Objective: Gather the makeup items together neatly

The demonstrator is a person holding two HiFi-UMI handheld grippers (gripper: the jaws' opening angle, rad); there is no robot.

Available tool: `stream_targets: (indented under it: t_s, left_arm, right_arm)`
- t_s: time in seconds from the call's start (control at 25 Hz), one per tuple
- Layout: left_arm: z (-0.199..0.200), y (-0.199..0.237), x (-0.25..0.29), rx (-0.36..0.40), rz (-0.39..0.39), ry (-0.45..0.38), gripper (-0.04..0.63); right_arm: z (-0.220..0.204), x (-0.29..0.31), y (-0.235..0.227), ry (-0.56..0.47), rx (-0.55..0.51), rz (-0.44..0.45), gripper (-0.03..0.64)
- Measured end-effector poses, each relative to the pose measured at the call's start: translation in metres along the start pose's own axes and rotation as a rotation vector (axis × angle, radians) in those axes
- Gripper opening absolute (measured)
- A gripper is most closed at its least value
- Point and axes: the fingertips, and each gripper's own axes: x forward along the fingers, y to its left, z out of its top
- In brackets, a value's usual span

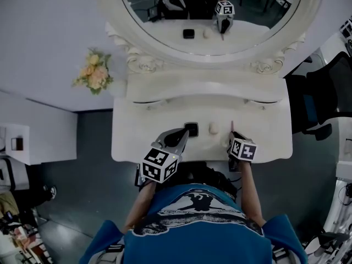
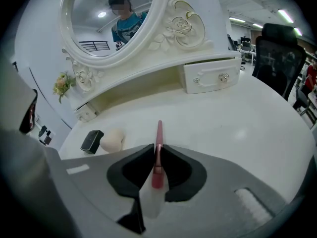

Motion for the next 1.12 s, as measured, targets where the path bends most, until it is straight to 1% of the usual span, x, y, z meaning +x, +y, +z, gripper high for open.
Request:
stream_targets:
  t_s: [0.24, 0.32, 0.36, 0.56, 0.88, 1.12]
  left_arm:
    - [-0.005, -0.012, 0.008, -0.014, 0.03, 0.0, 0.014]
    - [-0.008, -0.015, 0.008, -0.023, 0.044, 0.003, 0.014]
    - [-0.01, -0.016, 0.008, -0.029, 0.051, 0.005, 0.014]
    - [-0.019, -0.021, 0.009, -0.039, 0.081, 0.022, 0.014]
    - [-0.019, -0.031, 0.01, -0.006, 0.073, 0.036, 0.014]
    - [-0.023, -0.032, -0.001, 0.008, 0.064, 0.045, 0.014]
  right_arm:
    - [0.001, -0.002, 0.001, -0.009, 0.061, 0.078, 0.062]
    - [0.0, -0.004, 0.005, -0.007, 0.059, 0.118, 0.093]
    - [0.0, -0.005, 0.007, -0.006, 0.052, 0.135, 0.108]
    - [0.007, -0.014, 0.014, -0.04, 0.021, 0.184, 0.112]
    - [0.026, -0.034, 0.036, -0.115, -0.022, 0.278, 0.112]
    - [0.025, -0.049, 0.063, -0.136, -0.127, 0.334, 0.137]
